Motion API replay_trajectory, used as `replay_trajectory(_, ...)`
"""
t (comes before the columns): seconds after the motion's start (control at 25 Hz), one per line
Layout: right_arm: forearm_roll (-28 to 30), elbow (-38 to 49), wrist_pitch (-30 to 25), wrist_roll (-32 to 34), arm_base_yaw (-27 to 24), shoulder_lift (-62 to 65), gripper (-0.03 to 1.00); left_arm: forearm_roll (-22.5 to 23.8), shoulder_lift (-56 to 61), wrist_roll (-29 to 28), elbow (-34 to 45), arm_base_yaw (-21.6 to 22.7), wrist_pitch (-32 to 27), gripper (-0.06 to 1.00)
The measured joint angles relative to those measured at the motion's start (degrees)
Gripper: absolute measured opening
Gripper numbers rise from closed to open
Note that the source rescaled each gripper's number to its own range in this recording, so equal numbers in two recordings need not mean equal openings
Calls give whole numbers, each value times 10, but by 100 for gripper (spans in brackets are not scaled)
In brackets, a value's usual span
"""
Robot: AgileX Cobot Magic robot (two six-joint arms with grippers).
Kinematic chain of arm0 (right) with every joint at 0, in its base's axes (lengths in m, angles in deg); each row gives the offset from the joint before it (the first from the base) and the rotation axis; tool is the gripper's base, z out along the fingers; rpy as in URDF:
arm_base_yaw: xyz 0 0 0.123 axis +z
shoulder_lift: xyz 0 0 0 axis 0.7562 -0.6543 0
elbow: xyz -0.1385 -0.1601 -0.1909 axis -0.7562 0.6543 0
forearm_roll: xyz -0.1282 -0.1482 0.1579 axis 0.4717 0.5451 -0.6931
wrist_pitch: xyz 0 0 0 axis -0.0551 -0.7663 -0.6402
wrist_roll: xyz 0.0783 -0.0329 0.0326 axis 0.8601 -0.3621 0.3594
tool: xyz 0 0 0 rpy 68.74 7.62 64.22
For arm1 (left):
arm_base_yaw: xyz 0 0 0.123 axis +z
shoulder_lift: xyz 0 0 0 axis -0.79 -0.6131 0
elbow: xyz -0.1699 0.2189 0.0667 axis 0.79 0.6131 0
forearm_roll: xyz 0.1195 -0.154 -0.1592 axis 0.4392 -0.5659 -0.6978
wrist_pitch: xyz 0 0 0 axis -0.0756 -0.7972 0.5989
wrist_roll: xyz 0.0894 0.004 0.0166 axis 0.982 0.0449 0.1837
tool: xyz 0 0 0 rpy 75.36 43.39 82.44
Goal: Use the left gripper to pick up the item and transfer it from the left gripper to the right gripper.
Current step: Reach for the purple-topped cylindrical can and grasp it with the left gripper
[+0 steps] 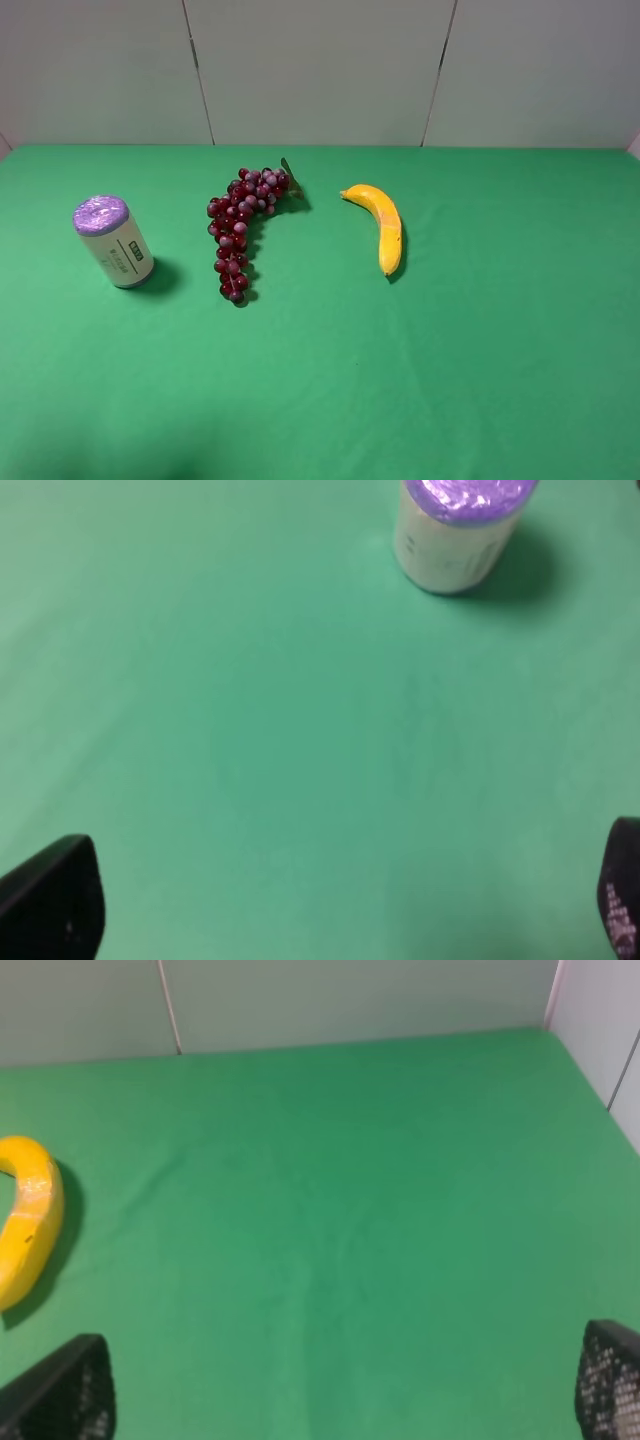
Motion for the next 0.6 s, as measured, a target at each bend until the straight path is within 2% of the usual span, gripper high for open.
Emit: replay_trajectory(0.6,0,0,0,0,0,0,100,-23,-181,2,-11,0,92,100)
